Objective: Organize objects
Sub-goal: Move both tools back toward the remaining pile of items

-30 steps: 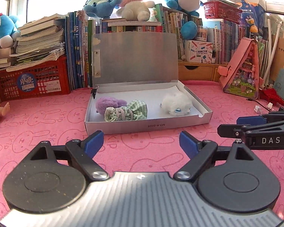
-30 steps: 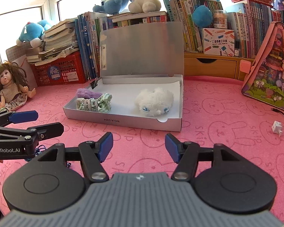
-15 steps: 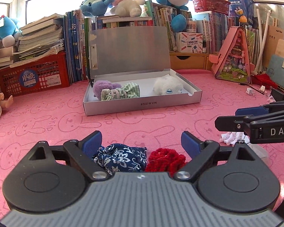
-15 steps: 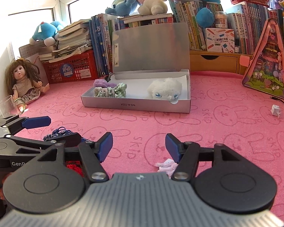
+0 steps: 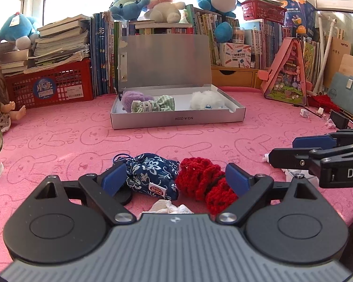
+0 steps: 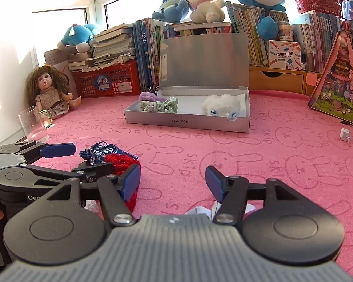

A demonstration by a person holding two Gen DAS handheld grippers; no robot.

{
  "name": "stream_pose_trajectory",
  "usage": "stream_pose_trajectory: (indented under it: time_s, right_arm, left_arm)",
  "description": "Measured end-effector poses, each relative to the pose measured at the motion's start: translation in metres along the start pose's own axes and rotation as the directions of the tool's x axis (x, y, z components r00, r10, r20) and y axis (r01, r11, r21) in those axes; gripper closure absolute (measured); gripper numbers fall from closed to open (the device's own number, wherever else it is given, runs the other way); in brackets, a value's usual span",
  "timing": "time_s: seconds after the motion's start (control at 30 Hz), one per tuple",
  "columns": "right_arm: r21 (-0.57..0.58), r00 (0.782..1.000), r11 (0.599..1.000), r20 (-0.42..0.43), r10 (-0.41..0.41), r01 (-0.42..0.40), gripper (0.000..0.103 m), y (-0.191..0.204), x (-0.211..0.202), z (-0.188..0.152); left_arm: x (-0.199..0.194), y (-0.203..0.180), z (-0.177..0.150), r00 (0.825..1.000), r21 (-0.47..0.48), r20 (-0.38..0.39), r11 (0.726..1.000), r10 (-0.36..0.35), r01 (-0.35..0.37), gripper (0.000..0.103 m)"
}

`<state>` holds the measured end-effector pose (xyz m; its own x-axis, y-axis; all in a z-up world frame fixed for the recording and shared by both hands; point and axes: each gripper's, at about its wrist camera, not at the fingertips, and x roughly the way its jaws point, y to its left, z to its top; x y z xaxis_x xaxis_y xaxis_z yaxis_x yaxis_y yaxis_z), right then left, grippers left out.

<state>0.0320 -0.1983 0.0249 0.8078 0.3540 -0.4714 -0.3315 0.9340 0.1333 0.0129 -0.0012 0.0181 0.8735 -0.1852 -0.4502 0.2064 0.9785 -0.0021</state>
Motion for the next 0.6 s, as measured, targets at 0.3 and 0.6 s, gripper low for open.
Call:
stream_pose_trajectory:
  time_s: [0.3,0.6]
  right_arm:
    - [0.029,0.999,1.000,-0.035,-0.004,0.005,0.052,-0.002,-0.014,-0.018]
    - [0.010,0.995,1.000,-0.095,-0.025,0.026,0.058,0.001,-0.012,-0.033]
  left_arm:
    - [-0.013,0.008,-0.016,0.998,-0.029,-0.061,1.000,-0.013,0.011,0.016]
    - [-0.008,0.007,-0.029,0.993,-0.055,-0.118,0.998,-0.028,0.022,0.037]
